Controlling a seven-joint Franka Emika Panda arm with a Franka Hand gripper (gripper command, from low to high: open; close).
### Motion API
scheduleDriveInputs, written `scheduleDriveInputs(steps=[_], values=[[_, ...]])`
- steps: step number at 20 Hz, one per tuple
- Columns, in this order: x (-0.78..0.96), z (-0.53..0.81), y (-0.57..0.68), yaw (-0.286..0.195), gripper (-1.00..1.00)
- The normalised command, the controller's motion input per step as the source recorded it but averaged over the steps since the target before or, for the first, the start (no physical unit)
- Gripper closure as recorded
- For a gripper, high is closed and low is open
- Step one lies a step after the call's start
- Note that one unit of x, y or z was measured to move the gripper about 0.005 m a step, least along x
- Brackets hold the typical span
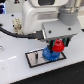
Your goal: Insert the blue gear onto the right peg, followed by the red gear
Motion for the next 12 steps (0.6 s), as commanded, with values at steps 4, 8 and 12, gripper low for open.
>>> scheduleDriveInputs(steps=[4, 8, 12], values=[[0.1, -0.05, -0.19, 0.0, 1.0], [0.05, -0.05, -0.14, 0.0, 1.0], [0.02, 0.0, -0.07, 0.0, 1.0]])
